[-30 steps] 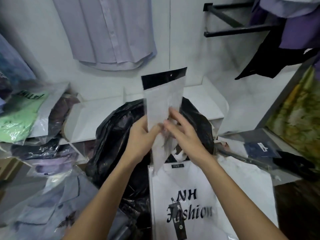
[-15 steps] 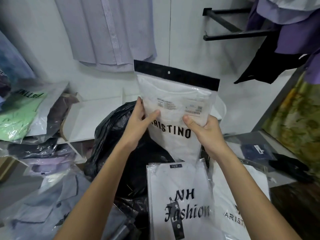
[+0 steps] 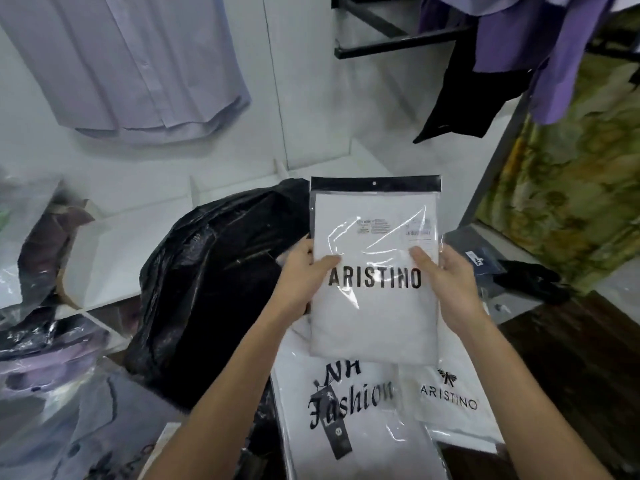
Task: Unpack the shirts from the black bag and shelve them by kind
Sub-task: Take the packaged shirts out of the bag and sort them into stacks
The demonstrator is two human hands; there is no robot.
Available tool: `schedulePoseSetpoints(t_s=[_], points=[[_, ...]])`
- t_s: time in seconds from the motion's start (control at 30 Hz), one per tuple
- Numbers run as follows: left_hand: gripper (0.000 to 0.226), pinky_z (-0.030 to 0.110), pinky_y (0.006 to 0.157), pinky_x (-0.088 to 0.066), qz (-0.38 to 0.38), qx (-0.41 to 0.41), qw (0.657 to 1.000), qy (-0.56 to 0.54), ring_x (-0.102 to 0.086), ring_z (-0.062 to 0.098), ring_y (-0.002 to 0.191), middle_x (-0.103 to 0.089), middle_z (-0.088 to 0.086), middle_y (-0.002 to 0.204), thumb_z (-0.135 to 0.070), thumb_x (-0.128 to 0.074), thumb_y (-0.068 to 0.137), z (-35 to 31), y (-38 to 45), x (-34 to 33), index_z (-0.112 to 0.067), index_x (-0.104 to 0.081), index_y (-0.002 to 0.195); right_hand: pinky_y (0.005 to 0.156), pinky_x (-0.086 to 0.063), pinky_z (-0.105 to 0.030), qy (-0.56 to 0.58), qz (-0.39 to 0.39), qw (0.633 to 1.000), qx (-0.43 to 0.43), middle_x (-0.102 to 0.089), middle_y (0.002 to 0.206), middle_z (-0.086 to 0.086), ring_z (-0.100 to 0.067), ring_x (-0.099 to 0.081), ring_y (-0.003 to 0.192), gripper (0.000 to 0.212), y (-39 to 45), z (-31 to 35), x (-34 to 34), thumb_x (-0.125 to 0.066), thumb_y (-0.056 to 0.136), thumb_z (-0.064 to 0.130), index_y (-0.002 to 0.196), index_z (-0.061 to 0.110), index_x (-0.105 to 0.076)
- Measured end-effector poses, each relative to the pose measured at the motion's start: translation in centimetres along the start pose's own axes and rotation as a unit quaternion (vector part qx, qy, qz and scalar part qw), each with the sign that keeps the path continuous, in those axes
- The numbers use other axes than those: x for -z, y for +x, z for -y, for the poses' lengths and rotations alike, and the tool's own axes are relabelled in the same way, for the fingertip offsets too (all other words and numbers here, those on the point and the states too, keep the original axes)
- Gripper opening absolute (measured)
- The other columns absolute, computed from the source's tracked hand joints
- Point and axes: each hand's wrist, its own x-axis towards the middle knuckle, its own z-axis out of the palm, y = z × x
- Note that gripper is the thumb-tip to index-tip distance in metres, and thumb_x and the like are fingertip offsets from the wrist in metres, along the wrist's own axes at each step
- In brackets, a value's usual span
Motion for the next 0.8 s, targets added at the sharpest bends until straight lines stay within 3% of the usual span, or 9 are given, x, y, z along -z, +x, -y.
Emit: schedulePoseSetpoints(t_s=[0.07, 0.23, 0.37, 0.43, 0.5, 0.57, 0.67, 0.73, 0.8], points=[[0.029, 0.045, 0.086, -0.062, 0.063, 0.029, 0.995, 0.072, -0.077, 0.021, 0.095, -0.078, 0.003, 0.107, -0.020, -0.073, 0.085, 1.7, 0.7, -2.0, -0.017, -0.067, 0.113, 0.064, -0.061, -0.029, -0.004, -0.045, 0.998, -0.034, -0.080, 0.096, -0.001, -0.025, -0.077, 0.089, 0.022, 0.0, -2.0, 3.0, -0.073, 0.095, 0.014, 0.116, 0.008, -0.071], [0.051, 0.045, 0.091, -0.061, 0.180, 0.097, 0.962, 0.179, -0.075, 0.019, 0.099, -0.077, -0.001, 0.111, -0.028, -0.077, 0.069, 6.6, 2.0, -7.4, -0.017, -0.068, 0.118, 0.072, -0.063, -0.041, -0.058, -0.132, 0.984, -0.107, -0.075, 0.108, -0.009, -0.028, -0.076, 0.090, 0.037, -0.4, -6.9, 9.3, -0.077, 0.090, 0.011, 0.124, 0.013, -0.063], [0.064, 0.040, 0.094, -0.057, 0.191, 0.080, 0.919, 0.336, -0.066, 0.021, 0.110, -0.068, 0.003, 0.119, -0.019, -0.082, 0.074, 9.4, 2.4, -11.0, -0.014, -0.054, 0.131, 0.063, -0.056, -0.028, -0.118, -0.162, 0.969, -0.142, -0.071, 0.090, -0.003, -0.017, -0.070, 0.076, 0.031, -1.1, -9.3, 12.1, -0.075, 0.090, 0.004, 0.116, 0.012, -0.059], [0.082, 0.042, 0.093, -0.055, 0.203, 0.052, 0.876, 0.434, -0.062, 0.029, 0.115, -0.064, 0.009, 0.124, -0.021, -0.082, 0.076, 10.3, 2.5, -12.1, -0.013, -0.039, 0.145, 0.055, -0.050, -0.021, -0.150, -0.169, 0.962, -0.150, -0.066, 0.086, 0.004, -0.010, -0.064, 0.072, 0.043, -1.1, -10.4, 12.8, -0.075, 0.090, 0.003, 0.123, 0.018, -0.052], [0.090, 0.043, 0.094, -0.053, 0.216, 0.031, 0.829, 0.515, -0.059, 0.033, 0.119, -0.057, 0.012, 0.133, -0.031, -0.082, 0.080, 10.8, 2.5, -12.7, -0.019, -0.030, 0.153, 0.065, -0.056, -0.029, -0.190, -0.154, 0.955, -0.169, -0.072, 0.100, -0.003, -0.017, -0.069, 0.081, 0.056, -0.9, -11.6, 13.3, -0.078, 0.087, 0.011, 0.136, 0.016, -0.050], [0.084, 0.042, 0.096, -0.051, 0.217, 0.013, 0.803, 0.555, -0.057, 0.033, 0.123, -0.050, 0.011, 0.137, -0.040, -0.078, 0.084, 10.7, 2.4, -12.6, -0.025, -0.033, 0.153, 0.091, -0.055, -0.040, -0.266, -0.133, 0.940, -0.168, -0.068, 0.121, -0.010, -0.027, -0.065, 0.107, 0.066, -0.7, -12.3, 13.3, -0.084, 0.081, 0.024, 0.139, 0.018, -0.053], [0.058, 0.038, 0.090, -0.053, 0.158, -0.015, 0.838, 0.521, -0.062, 0.025, 0.114, -0.055, 0.003, 0.128, -0.046, -0.073, 0.088, 10.6, 3.1, -10.9, -0.032, -0.050, 0.139, 0.113, -0.034, -0.042, -0.408, -0.116, 0.895, -0.136, -0.049, 0.140, -0.014, -0.035, -0.043, 0.131, 0.075, -0.1, -12.9, 12.1, -0.085, 0.076, 0.043, 0.143, 0.026, -0.054], [0.035, 0.035, 0.085, -0.054, 0.105, -0.028, 0.865, 0.489, -0.065, 0.020, 0.104, -0.059, -0.002, 0.118, -0.044, -0.068, 0.093, 10.6, 4.1, -8.9, -0.031, -0.062, 0.125, 0.115, -0.030, -0.043, -0.461, -0.105, 0.877, -0.078, -0.044, 0.146, -0.010, -0.034, -0.040, 0.132, 0.069, 0.3, -12.7, 10.8, -0.083, 0.077, 0.048, 0.139, 0.030, -0.059], [0.011, 0.034, 0.083, -0.055, 0.062, -0.037, 0.883, 0.464, -0.066, 0.017, 0.097, -0.064, -0.005, 0.108, -0.037, -0.068, 0.094, 10.5, 5.3, -6.5, -0.030, -0.071, 0.103, 0.114, -0.034, -0.043, -0.463, -0.067, 0.884, -0.016, -0.047, 0.143, -0.006, -0.030, -0.042, 0.129, 0.055, 0.8, -12.8, 9.1, -0.081, 0.081, 0.045, 0.132, 0.033, -0.064]])
